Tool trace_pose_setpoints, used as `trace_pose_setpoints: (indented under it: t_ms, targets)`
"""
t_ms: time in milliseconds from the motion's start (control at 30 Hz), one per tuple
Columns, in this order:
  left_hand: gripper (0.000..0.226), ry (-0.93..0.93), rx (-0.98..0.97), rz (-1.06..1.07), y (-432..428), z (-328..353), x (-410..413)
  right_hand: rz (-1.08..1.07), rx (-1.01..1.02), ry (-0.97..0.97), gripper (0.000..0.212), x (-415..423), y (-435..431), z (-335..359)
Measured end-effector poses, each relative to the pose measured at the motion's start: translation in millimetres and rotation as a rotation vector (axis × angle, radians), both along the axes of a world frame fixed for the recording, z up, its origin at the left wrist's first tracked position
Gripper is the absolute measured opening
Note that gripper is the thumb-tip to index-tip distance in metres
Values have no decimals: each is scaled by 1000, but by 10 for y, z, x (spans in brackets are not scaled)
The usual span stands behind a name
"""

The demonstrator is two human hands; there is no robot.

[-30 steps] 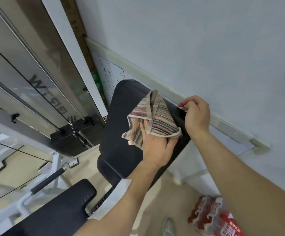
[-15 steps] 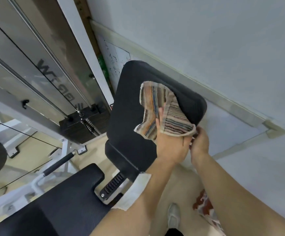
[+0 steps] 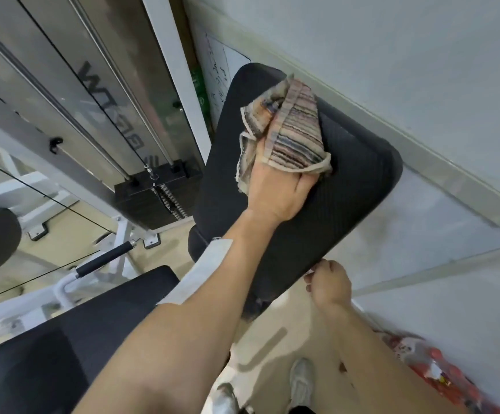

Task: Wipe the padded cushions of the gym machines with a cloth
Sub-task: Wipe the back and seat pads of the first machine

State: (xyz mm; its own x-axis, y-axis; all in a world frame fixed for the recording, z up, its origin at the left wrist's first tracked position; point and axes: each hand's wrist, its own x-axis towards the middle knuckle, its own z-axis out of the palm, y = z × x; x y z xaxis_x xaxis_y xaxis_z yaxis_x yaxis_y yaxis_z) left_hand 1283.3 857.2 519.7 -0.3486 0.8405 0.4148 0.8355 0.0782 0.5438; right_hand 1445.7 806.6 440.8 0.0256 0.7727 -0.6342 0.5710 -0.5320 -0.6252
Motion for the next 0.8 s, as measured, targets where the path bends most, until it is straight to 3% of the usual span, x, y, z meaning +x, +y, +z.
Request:
trace_pose_setpoints:
  t_ms: [100, 300, 433, 500, 667, 800]
  targets:
    - [81, -253, -39, 240, 11, -32, -317, 97, 20, -44, 35, 30, -12, 81]
    - [70, -569, -376, 521, -522, -813, -214, 178, 62, -37, 31, 32, -92, 55]
    - [34, -642, -366, 426, -961, -874, 677, 126, 35, 12, 32, 13, -181, -41]
    - [25, -543, -308, 291, -1104, -847, 935, 139, 44, 6, 32, 9, -209, -68]
    - [43, -467, -161, 138, -568, -527, 342, 78, -16, 58, 31, 23, -214, -91]
    - [46, -472, -24, 300, -286, -270, -16, 30, -13, 81, 30, 30, -171, -110]
